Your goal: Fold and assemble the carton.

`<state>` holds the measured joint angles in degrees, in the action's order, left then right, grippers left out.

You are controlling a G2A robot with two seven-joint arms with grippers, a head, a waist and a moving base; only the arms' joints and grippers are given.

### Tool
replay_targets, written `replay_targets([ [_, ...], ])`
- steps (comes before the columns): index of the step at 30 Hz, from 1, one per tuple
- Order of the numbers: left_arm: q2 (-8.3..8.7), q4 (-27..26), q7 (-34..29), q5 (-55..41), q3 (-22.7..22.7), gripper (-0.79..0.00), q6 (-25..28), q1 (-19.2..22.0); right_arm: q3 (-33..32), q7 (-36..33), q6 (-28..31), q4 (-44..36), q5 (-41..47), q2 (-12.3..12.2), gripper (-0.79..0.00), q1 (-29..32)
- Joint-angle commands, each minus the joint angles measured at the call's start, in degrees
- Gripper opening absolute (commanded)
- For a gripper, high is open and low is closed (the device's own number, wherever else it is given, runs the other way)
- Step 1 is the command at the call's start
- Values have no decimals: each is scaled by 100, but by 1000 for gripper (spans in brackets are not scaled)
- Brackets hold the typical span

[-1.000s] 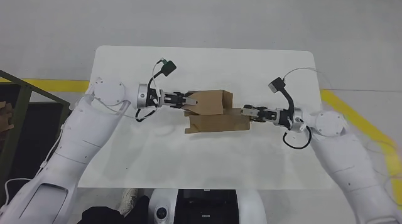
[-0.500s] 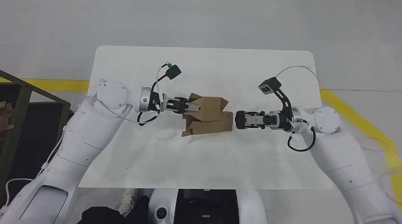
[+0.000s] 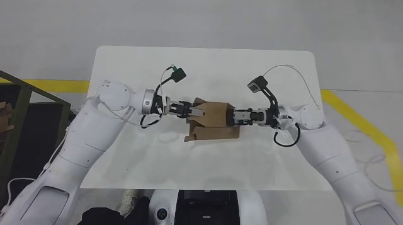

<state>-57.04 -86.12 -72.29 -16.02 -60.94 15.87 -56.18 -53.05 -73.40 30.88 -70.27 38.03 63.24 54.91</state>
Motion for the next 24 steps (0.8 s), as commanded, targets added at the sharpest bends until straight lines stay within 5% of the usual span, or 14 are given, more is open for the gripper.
replay_targets([
  [1,-4,9,-10,-19,19,-785,10,10,46,16,16,42,55,25,0,-29],
  [6,-6,35,8,-77,16,-785,52,21,180,-2,-1,99,416,107,-22,-77],
  [10,6,79,10,-83,-20,-785,75,7,148,-65,-65,285,953,155,-280,-75],
  [12,13,112,-1,-78,-33,-785,68,-12,115,-104,-103,318,1004,160,-326,-71],
  [24,18,139,-28,-116,-15,-785,62,-12,77,4,4,302,248,165,-342,-123],
])
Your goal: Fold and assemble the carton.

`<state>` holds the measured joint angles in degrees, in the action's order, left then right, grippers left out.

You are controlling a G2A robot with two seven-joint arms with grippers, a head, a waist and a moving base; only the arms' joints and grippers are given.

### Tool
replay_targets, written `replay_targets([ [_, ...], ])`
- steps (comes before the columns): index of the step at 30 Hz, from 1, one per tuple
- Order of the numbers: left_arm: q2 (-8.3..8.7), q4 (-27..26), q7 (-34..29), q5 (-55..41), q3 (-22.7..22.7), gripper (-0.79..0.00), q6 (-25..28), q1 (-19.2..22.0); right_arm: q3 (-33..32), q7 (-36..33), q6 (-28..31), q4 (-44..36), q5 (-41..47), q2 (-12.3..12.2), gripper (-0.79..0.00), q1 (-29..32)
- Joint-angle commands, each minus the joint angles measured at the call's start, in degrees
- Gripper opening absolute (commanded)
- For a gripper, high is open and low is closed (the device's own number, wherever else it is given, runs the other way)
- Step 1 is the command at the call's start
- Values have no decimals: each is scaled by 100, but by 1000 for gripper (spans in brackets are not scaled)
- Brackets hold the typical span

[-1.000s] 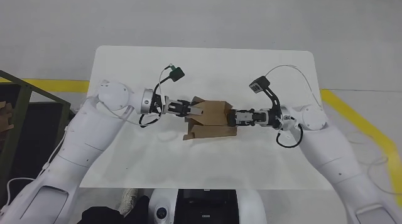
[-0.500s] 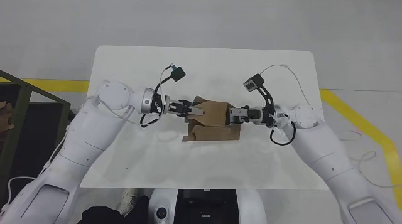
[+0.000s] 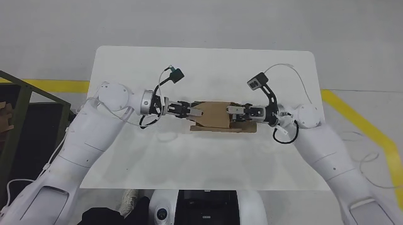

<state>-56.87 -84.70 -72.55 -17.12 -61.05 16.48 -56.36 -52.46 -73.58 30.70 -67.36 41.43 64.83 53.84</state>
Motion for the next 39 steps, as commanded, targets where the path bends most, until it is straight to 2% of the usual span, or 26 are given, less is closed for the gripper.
replay_targets([
  [1,3,-1,-1,-11,-12,-785,1,7,38,53,54,20,-165,13,-342,-28],
  [10,12,3,24,-56,-40,-785,21,-8,110,271,271,20,-540,63,-453,-21],
  [18,7,-10,10,-74,-4,-785,-1,21,91,376,288,33,-584,96,-496,-1],
  [25,8,-17,17,-80,2,-785,9,27,78,419,270,75,-560,130,-699,-1],
  [27,10,-20,22,-80,0,-785,11,21,82,412,258,80,-587,138,-785,-6],
  [36,19,-35,-2,-83,-14,-785,3,32,64,421,218,98,-692,164,-785,-15],
  [37,20,-38,-4,-84,-18,-745,0,32,59,432,218,96,-714,165,-785,-13],
  [38,22,-45,-8,-92,-22,-603,1,30,52,446,212,94,-733,166,-785,-11],
  [39,24,-47,-14,-98,-27,-523,2,28,42,473,201,97,-765,166,-785,-10],
])
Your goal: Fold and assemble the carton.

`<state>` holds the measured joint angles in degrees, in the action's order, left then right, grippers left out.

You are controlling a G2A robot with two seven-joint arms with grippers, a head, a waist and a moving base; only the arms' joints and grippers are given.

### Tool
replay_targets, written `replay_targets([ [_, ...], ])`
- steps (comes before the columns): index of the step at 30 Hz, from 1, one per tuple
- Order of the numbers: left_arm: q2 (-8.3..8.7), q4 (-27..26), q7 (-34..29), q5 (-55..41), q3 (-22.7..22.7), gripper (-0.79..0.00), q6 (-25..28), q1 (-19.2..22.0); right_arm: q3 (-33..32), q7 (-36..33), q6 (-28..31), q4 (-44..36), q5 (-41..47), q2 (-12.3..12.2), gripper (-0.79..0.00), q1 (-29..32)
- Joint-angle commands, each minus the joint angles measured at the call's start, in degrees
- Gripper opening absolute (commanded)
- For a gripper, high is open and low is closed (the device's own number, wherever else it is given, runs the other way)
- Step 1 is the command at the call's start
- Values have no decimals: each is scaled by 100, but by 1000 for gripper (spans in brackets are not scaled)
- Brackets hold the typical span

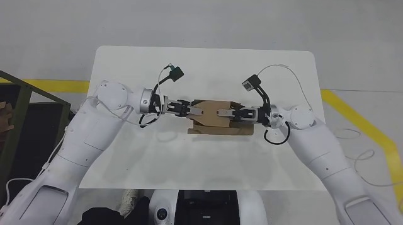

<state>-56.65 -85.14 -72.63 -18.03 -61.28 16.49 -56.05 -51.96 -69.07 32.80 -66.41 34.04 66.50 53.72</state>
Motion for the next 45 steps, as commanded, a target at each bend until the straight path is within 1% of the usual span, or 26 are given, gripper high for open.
replay_targets([
  [1,4,-7,-5,-19,-13,-459,5,-8,-17,45,-16,-6,-66,-1,-785,2],
  [2,7,-12,-9,-26,-22,-406,8,-16,-26,69,-20,-14,-108,-2,-785,5],
  [3,10,-17,-11,-38,-35,-280,14,-25,-34,89,-30,-22,-145,-3,-785,10],
  [4,15,-23,-11,-56,-52,-120,23,-39,-43,114,-43,-30,-184,-4,-785,14],
  [5,20,-34,-13,-64,-71,-31,36,-52,-52,137,-55,-43,-211,-5,-785,22],
  [6,26,-49,-20,-80,-92,0,49,-71,-60,157,-67,-54,-248,-7,-785,29],
  [12,78,-233,-49,-261,-311,0,131,-223,-102,306,-127,-136,-459,-14,-785,86],
  [16,108,-460,-113,-487,-455,0,300,-362,-110,430,-177,-230,-623,-16,-785,133],
  [22,123,-707,-210,-622,-479,0,332,-445,-119,519,-233,-365,-730,-11,-785,175],
  [30,94,-740,-130,-715,-400,0,366,-329,-124,620,-295,-475,-846,-2,-785,220],
  [45,-39,-533,-89,-820,73,0,354,77,-172,641,-321,-681,-928,-4,-785,340],
])
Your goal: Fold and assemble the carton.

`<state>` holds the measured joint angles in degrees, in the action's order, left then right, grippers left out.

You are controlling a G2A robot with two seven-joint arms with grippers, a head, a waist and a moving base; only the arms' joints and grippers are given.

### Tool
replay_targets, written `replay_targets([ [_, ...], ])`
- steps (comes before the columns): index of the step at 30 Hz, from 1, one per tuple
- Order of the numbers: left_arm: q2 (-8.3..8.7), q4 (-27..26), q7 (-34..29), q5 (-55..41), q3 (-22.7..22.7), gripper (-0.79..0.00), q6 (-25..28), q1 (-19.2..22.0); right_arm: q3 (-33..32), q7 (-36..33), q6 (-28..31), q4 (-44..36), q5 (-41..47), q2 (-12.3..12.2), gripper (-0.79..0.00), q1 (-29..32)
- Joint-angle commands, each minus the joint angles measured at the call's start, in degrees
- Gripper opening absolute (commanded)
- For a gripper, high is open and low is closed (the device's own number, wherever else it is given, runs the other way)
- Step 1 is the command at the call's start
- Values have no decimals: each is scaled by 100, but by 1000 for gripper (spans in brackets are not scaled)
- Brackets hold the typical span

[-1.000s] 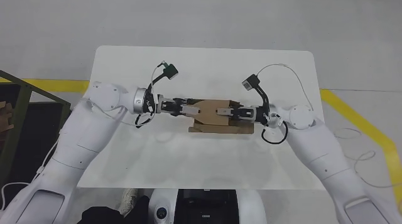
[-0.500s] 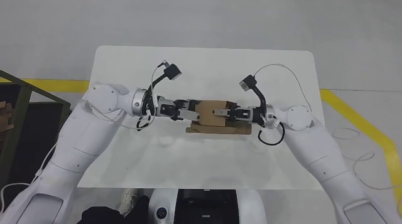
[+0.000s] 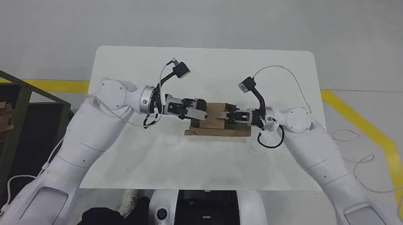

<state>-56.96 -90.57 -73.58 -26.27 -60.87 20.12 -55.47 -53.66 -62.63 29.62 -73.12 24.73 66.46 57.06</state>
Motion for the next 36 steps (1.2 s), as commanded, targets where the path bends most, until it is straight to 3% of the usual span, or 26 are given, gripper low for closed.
replay_targets([
  [1,-17,16,10,12,66,0,-13,41,-3,-6,-8,-20,0,1,-785,10],
  [14,-86,50,28,139,296,0,-52,200,-45,-26,17,-36,52,8,-785,53],
  [26,68,-169,29,-11,-352,0,69,-295,-312,-181,113,-8,356,-42,-785,148],
  [36,106,-109,121,69,-491,0,6,-444,-368,-402,105,-268,401,-69,-785,255],
])
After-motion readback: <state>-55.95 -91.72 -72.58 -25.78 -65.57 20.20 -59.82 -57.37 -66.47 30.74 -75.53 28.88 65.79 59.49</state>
